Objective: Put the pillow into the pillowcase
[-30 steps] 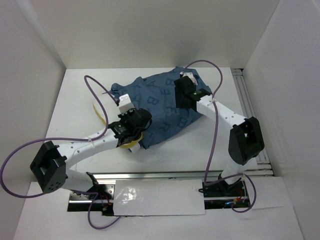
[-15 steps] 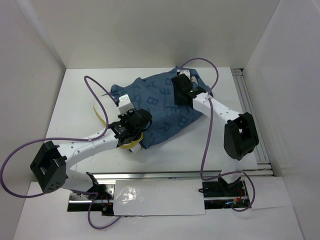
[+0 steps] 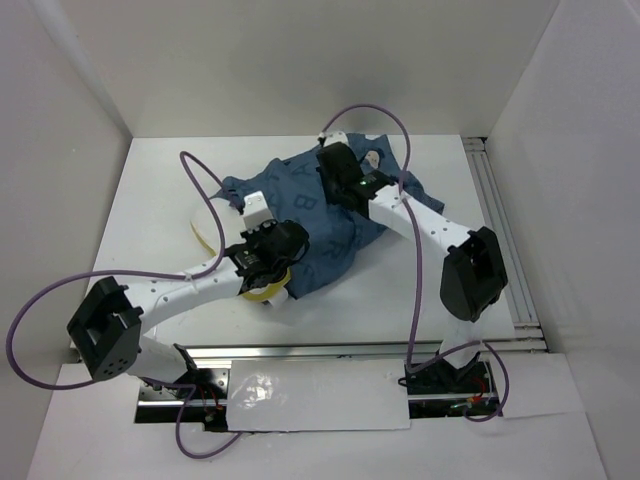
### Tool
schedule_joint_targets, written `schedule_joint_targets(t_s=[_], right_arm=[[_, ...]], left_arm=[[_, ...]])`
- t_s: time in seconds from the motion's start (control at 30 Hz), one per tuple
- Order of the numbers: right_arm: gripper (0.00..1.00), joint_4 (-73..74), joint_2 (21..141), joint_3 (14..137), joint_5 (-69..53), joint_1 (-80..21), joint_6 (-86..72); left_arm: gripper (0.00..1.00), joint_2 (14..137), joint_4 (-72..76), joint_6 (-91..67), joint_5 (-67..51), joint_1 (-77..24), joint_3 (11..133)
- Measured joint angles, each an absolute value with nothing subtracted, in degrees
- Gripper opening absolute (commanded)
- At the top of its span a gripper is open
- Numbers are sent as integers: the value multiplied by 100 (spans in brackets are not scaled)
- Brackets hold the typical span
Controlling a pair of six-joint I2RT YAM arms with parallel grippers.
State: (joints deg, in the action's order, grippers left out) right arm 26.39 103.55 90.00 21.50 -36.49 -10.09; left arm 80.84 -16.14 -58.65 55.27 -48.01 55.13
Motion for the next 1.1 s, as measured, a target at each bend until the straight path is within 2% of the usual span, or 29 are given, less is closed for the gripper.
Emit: schedule_joint_targets(t_s=[0.17, 0.43, 0.7, 0.87, 1.03, 1.07, 1.1], right_arm=[[0, 2672, 10346, 9096, 1669, -4121, -919], [0, 2331, 9900, 8831, -631, -4121, -1085], [0, 1372, 8556, 8031, -2001, -3559, -1929], [0, 537, 8350, 7577, -3072, -3048, -2735], [0, 784, 8353, 7203, -2982, -2735, -2812], [0, 976, 8350, 7059, -2751, -2705, -2751], [1, 1201, 8348, 6897, -2453, -2685, -2705]], left_arm=[[0, 8075, -1330, -5631, 5601, -4818, 5520], [0, 7778, -694, -4770, 5959, -4814, 5553], [0, 7472, -73, -4300, 6298, -4814, 5572], [0, 7489, -67, -4705, 6005, -4814, 5511], [0, 7509, -307, -5363, 5406, -4825, 5140], [2, 7542, -377, -5465, 5264, -4825, 5048], [10, 7596, -421, -5553, 5096, -4831, 4947]])
